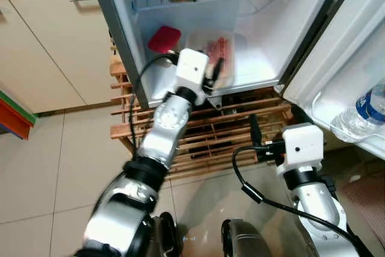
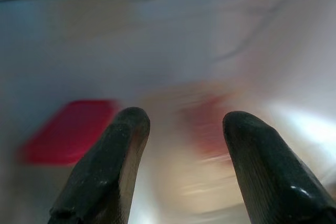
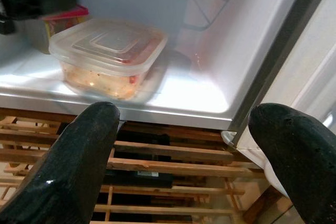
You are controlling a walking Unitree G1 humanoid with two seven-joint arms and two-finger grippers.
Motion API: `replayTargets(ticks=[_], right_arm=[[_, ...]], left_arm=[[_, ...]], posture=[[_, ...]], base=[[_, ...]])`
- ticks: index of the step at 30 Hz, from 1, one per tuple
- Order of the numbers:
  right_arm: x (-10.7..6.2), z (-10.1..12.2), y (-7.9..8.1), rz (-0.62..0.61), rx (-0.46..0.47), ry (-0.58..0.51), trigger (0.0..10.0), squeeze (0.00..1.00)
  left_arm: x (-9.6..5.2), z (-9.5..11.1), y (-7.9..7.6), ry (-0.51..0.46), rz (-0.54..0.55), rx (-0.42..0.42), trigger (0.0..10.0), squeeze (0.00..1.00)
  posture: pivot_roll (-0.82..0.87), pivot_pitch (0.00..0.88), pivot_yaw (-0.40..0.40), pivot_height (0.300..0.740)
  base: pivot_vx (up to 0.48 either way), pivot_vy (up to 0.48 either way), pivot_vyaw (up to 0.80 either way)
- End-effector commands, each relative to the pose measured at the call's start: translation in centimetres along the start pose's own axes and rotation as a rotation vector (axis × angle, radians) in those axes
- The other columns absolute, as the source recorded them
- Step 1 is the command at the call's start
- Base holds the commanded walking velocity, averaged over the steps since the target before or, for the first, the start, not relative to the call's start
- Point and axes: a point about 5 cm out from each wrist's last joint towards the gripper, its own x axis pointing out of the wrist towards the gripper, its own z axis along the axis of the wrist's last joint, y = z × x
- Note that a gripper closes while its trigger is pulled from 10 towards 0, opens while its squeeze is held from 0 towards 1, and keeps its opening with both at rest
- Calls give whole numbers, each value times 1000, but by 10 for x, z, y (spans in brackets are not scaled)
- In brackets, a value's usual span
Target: Restocking fridge
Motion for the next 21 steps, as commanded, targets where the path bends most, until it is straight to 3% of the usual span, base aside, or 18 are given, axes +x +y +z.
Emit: replayTargets(ticks=[1,6,10,12,15,21], right_arm=[[-2,-1,1,6,3,-3,10000,0],[-6,-2,2,7,2,6,10000,0],[-12,-4,3,3,6,26,10000,0],[-14,-4,3,3,7,29,10000,0],[-18,-5,4,0,11,42,10000,0],[-23,-5,3,-13,12,55,10000,0]], left_arm=[[1,-1,4,9,42,25,10000,0],[7,1,17,21,89,74,10000,0],[14,-2,21,76,125,170,10000,0],[15,-4,19,94,126,201,10000,0],[15,-21,11,230,150,286,10000,0],[15,-26,-2,274,143,321,10000,0]], posture=[[-240,188,-16,725],[-252,196,-13,725],[-268,224,-6,725],[-272,232,-4,725],[-282,246,-1,725],[-293,258,6,725]], base=[[0,0,0],[0,0,0],[0,0,0],[0,0,0],[0,0,0],[0,0,0]])
